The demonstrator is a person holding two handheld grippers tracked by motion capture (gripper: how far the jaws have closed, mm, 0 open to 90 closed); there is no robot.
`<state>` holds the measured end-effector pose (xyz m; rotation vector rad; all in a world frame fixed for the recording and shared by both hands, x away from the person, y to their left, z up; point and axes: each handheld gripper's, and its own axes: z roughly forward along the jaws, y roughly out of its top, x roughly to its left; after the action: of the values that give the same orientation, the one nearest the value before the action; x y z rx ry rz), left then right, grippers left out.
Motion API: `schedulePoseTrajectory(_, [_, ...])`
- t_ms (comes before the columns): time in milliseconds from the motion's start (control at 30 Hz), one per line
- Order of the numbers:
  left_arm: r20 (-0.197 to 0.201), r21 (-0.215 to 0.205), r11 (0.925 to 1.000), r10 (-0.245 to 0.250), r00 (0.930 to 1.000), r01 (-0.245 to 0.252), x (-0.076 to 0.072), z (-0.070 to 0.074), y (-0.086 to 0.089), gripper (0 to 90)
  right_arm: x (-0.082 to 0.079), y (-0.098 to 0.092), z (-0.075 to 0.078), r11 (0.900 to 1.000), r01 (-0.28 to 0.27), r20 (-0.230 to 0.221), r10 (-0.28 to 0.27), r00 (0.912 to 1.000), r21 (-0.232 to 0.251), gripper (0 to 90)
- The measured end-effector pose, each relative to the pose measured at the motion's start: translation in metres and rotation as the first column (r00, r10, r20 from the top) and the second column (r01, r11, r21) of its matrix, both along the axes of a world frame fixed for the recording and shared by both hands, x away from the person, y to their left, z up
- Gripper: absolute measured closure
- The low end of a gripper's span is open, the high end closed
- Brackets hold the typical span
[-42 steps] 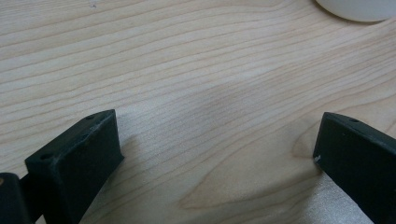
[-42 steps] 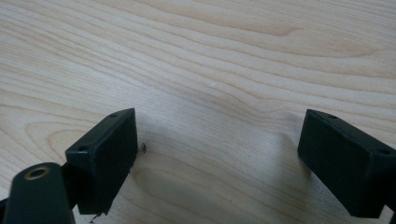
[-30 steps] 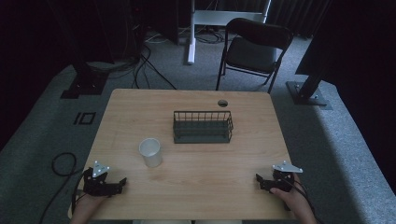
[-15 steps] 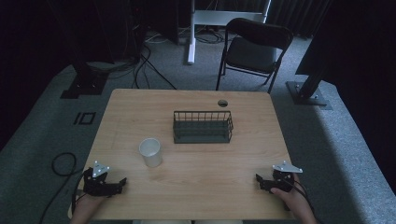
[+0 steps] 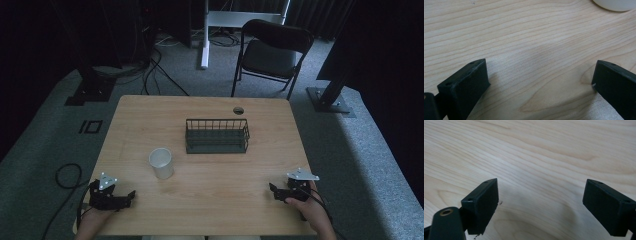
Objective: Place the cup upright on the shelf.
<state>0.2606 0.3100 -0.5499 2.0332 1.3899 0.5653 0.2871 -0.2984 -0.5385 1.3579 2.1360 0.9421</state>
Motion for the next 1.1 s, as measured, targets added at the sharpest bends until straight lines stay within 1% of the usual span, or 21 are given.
schedulePoseTrajectory(33, [0.0,0.0,1.0,0.0,1.0,0.0,0.0,0.0,0.0,0.9,0.001,0.004,0.002,1.0,-0.02,0.006,0.02,0.9998,-0.011,13.0])
schedulePoseTrajectory(67, [0.0,0.0,1.0,0.0,1.0,0.0,0.0,0.0,0.0,0.9,0.001,0.004,0.002,1.0,-0.02,0.006,0.02,0.9998,-0.011,13.0])
schedulePoseTrajectory(167, [0.0,0.0,1.0,0.0,1.0,0.0,0.0,0.0,0.0,0.9,0.004,0.01,0.003,1.0,-0.028,0.008,0.028,0.9996,-0.002,12.9])
schedulePoseTrajectory(267, [0.0,0.0,1.0,0.0,1.0,0.0,0.0,0.0,0.0,0.9,0.007,0.018,0.005,0.999,-0.05,0.015,0.05,0.9986,0.006,12.9])
schedulePoseTrajectory(300, [0.0,0.0,1.0,0.0,1.0,0.0,0.0,0.0,0.0,0.9,0.007,0.021,0.005,0.998,-0.062,0.02,0.062,0.9979,0.001,12.9])
schedulePoseTrajectory(367, [0.0,0.0,1.0,0.0,1.0,0.0,0.0,0.0,0.0,0.9,0.01,0.027,0.006,0.997,-0.075,0.029,0.075,0.9968,0.015,12.9])
schedulePoseTrajectory(433, [0.0,0.0,1.0,0.0,1.0,0.0,0.0,0.0,0.0,0.9,0.012,0.033,0.006,0.994,-0.102,0.049,0.1,0.9938,0.029,12.8])
schedulePoseTrajectory(500, [0.0,0.0,1.0,0.0,1.0,0.0,0.0,0.0,0.0,0.9,0.015,0.042,0.006,0.992,-0.123,0.065,0.121,0.9905,0.028,12.8])
schedulePoseTrajectory(600, [0.0,0.0,1.0,0.0,1.0,0.0,0.0,0.0,0.0,0.9,0.017,0.047,0.007,0.99,-0.136,0.064,0.133,0.9891,0.042,12.9])
schedulePoseTrajectory(633, [0.0,0.0,1.0,0.0,1.0,0.0,0.0,0.0,0.0,0.9,0.019,0.052,0.007,0.989,-0.147,0.064,0.145,0.9874,0.032,12.8])
schedulePoseTrajectory(667, [0.0,0.0,1.0,0.0,1.0,0.0,0.0,0.0,0.0,0.9,0.019,0.052,0.007,0.989,-0.147,0.064,0.145,0.9874,0.032,12.8])
schedulePoseTrajectory(767, [0.0,0.0,1.0,0.0,1.0,0.0,0.0,0.0,0.0,0.9,0.022,0.061,0.009,0.984,-0.177,0.07,0.174,0.9822,0.031,12.9])
schedulePoseTrajectory(800, [0.0,0.0,1.0,0.0,1.0,0.0,0.0,0.0,0.0,0.9,0.022,0.061,0.009,0.984,-0.177,0.07,0.174,0.9822,0.031,12.9])
schedulePoseTrajectory(833, [0.0,0.0,1.0,0.0,1.0,0.0,0.0,0.0,0.0,0.9,0.024,0.066,0.011,0.981,-0.19,0.075,0.187,0.9795,0.037,12.9])
schedulePoseTrajectory(900, [0.0,0.0,1.0,0.0,1.0,0.0,0.0,0.0,0.0,0.9,0.024,0.07,0.012,0.979,-0.198,0.077,0.195,0.9777,0.037,12.9])
schedulePoseTrajectory(1100, [-0.002,0.001,1.0,0.0,1.0,0.0,0.0,0.0,0.0,0.9,0.03,0.09,0.016,0.967,-0.252,0.09,0.248,0.9647,0.044,12.9])
